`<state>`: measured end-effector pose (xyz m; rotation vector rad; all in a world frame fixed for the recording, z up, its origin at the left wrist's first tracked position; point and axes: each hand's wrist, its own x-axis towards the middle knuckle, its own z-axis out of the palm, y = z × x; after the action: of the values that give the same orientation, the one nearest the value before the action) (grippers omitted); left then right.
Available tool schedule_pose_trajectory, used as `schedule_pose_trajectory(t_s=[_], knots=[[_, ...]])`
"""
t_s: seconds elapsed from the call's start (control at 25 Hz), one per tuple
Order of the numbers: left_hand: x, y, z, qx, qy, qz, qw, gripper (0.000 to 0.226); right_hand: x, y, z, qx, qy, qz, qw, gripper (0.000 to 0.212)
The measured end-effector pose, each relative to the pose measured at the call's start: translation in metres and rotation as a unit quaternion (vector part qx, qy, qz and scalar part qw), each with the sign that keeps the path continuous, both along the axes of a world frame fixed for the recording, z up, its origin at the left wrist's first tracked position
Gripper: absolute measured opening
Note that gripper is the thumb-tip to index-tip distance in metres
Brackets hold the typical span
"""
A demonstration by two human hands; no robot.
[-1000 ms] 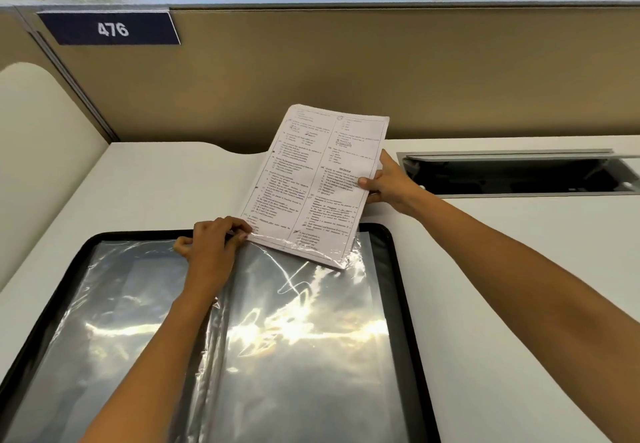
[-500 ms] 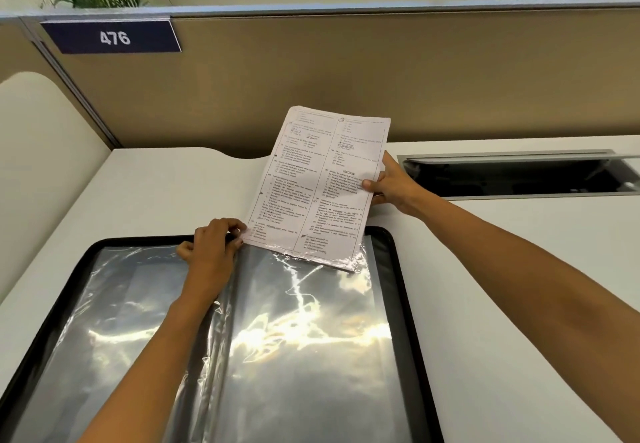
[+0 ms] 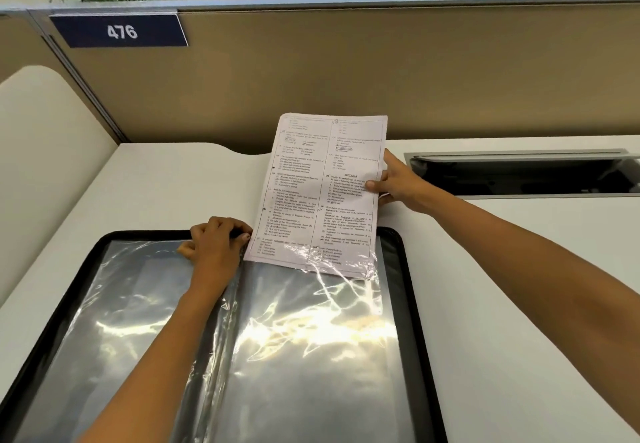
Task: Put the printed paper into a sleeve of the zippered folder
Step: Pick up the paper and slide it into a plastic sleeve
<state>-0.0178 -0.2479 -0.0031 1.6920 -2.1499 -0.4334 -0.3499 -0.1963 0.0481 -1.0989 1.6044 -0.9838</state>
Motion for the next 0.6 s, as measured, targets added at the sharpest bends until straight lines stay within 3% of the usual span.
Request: schedule_pose_trajectory(t_s=[0.16, 0.24, 0.4, 0.6], knots=[[-0.006, 0.015, 0.004, -0.041, 0.024, -0.012, 0.999, 0.027, 0.008, -0.001, 0.003, 0.02, 0.034, 0.046, 0.998, 0.06], [-0.012, 0.035, 0.005, -0.067, 0.029, -0.074, 0.995, 0.032, 0.012, -0.002, 0.001, 0.045, 0.029, 0.051, 0.997, 0.055], [-0.027, 0.092, -0.003, -0.046, 0.001, -0.222, 0.974, 0.047, 0.022, -0.004, -0.012, 0.07, 0.031, -0.041, 0.996, 0.044], [-0.036, 0.114, -0.014, -0.043, -0.067, -0.223, 0.972, 0.063, 0.036, 0.004, -0.029, 0.031, 0.008, -0.092, 0.995, 0.047]])
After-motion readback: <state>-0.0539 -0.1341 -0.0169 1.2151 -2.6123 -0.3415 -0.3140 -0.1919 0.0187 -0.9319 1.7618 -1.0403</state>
